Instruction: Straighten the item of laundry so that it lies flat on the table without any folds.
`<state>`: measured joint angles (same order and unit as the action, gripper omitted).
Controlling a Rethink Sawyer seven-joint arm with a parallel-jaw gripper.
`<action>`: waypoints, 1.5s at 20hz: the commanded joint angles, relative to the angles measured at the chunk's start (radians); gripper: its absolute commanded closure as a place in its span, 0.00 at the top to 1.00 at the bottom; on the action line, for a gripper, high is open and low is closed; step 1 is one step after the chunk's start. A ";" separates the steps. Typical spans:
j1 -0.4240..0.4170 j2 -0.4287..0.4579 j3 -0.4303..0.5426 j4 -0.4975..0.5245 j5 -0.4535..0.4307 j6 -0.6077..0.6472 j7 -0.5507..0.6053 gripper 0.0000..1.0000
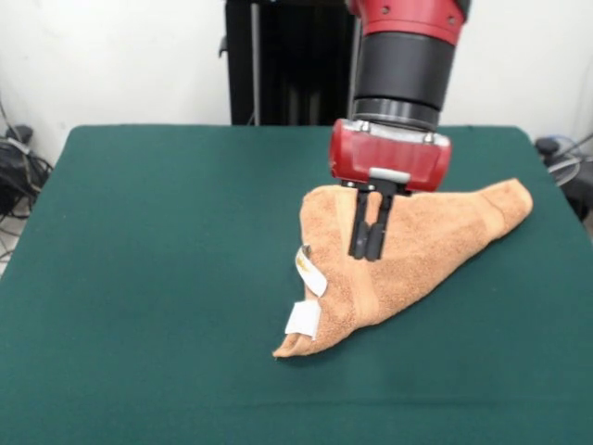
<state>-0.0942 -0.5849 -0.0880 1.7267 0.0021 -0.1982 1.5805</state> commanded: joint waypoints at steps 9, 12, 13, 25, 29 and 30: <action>-0.107 -0.035 0.141 0.252 -0.167 -0.153 0.258 0.00; -0.120 -0.067 0.134 0.308 -0.193 -0.200 0.274 0.00; -0.121 -0.074 0.127 0.326 -0.199 -0.216 0.277 0.00; -0.136 -0.177 0.079 0.483 -0.194 -0.215 0.267 0.00; -0.143 -0.149 0.073 0.495 -0.191 -0.226 0.255 0.00; -0.145 -0.142 0.070 0.498 -0.190 -0.228 0.253 0.00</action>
<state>-0.2167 -0.7455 -0.0506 2.1327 -0.1564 -0.3898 1.5805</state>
